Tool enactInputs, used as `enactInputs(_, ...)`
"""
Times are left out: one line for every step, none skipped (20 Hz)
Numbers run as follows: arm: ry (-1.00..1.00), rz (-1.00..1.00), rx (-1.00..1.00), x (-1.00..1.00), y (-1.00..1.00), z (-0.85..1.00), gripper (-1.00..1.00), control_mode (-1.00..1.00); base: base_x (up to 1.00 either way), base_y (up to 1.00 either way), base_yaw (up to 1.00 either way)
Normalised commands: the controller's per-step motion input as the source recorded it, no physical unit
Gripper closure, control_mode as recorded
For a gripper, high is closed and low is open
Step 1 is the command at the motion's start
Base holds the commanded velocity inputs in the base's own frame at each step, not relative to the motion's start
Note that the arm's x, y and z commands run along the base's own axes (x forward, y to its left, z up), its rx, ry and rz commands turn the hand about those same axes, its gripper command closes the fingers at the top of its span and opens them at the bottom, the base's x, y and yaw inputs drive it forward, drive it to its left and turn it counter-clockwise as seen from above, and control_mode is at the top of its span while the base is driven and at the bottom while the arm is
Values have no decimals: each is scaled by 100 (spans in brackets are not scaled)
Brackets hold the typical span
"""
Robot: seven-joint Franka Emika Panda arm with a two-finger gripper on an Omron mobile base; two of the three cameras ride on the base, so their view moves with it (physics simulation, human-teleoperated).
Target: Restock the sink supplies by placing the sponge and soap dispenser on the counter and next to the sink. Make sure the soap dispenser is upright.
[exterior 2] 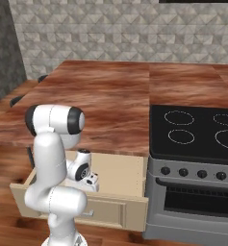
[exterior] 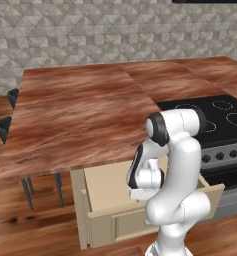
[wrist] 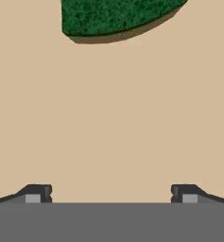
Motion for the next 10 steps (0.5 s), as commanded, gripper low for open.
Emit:
enactInputs(5, 0, 0, -45, 0, 0, -100, -100, 0, 0, 0)
enactInputs(5, 0, 0, -49, 0, 0, -100, -100, 0, 0, 0)
enactInputs(4, 0, 0, -59, 0, 0, -100, -100, 0, 0, 0)
enactInputs(1, 0, 0, -67, -1, 0, -100, -100, 0, 0, 0)
enactInputs(1, 0, 0, -65, -5, 0, -100, -100, 0, 0, 0)
enactInputs(1, 0, 0, -65, -7, 0, -100, -100, 0, 0, 0)
enactInputs(1, 0, 0, -64, -7, 0, -100, -100, 0, 0, 0)
enactInputs(1, 0, 0, -62, -6, 0, -100, -100, 0, 0, 0)
enactInputs(1, 0, 0, -61, -4, 1, -100, -100, 0, 0, 0)
enactInputs(1, 0, 0, -59, 0, 4, -100, -100, 0, 0, 0)
